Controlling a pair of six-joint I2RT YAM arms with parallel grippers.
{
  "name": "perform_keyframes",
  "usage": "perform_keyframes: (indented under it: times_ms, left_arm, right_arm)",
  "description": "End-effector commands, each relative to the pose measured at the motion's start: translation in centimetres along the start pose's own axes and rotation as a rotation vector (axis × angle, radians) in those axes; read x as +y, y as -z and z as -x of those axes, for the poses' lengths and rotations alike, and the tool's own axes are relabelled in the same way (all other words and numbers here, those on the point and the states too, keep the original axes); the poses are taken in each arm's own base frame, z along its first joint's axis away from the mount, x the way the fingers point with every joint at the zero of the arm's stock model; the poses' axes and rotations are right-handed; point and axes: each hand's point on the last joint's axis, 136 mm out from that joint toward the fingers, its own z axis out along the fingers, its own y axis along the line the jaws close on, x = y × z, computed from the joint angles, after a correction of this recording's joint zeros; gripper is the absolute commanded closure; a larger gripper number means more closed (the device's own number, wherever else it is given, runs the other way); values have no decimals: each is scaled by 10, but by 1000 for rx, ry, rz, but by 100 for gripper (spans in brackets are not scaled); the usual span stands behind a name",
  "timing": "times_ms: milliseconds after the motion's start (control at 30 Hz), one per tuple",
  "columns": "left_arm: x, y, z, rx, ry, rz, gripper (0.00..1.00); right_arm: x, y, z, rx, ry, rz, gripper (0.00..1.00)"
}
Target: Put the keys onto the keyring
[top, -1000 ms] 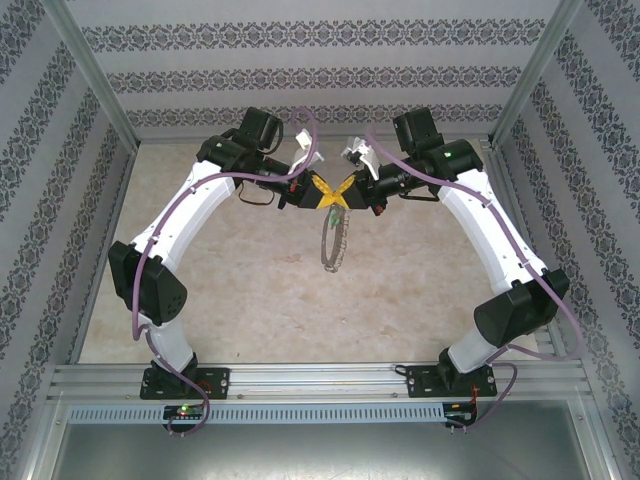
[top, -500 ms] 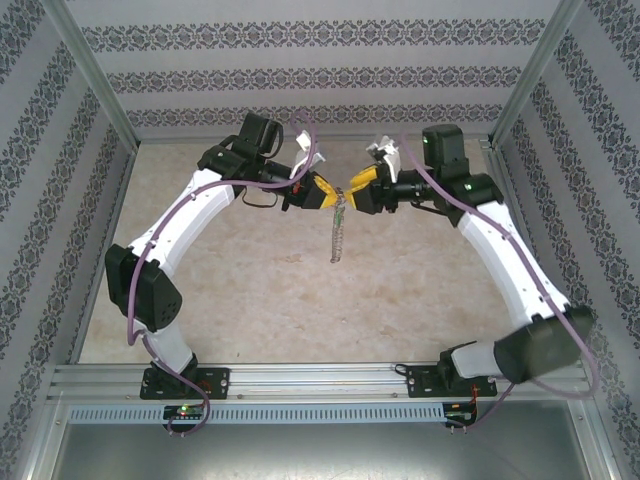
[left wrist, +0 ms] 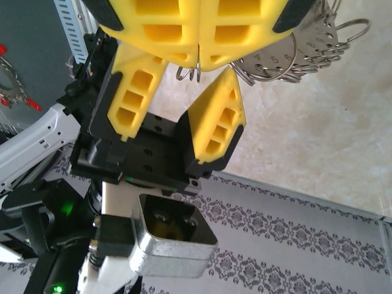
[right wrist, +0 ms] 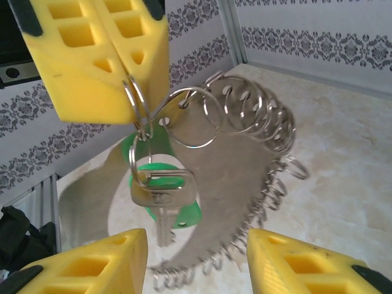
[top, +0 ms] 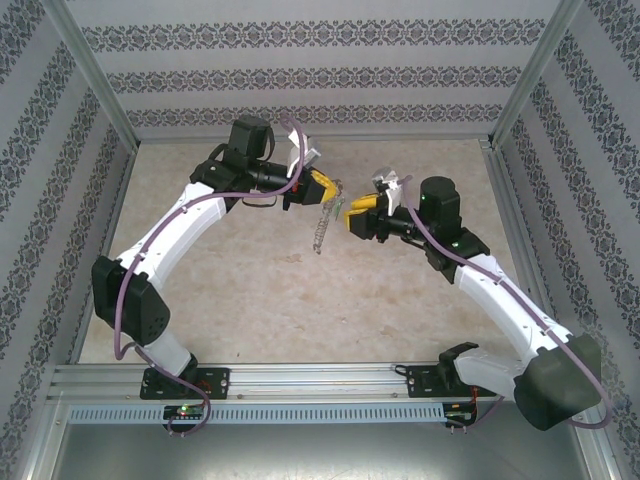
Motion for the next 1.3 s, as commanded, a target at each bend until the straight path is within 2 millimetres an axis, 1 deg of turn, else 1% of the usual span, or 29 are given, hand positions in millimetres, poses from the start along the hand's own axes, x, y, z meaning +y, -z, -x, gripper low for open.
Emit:
perform_keyframes:
  times_ms: [0,267,500,633,767,867,1167,1267]
  left_arm:
    - [-13,5,23,-65,-65,-4,100]
    - [-13,5,25,-77,-60,-2,100]
    - [-14,4,24,-79,-54,-8,100]
    - [-13,4,22,-78,-50,-6,100]
    - [-13,4,23,-81,-51,-2,100]
    - [-12,5,24,-85,-50,2,100]
    - [-11,5,26,-97,-46,9,100]
    - [-10,4,25,-99,-42,7,100]
  right_arm:
    - [9,2,29,-108,69,-3,53]
    - [13,-3,40,-124,104,7,53]
    - [13,-6,43,-124,109,14,57]
    - [16,-8,44,-116,110,33,71]
    - [20,-12,42,-101,111,54,90]
    - [23,-14,37,-81,112,62,100]
    - [27,-27,19,2,144,52,100]
    - [31,-32,18,22,149,71,100]
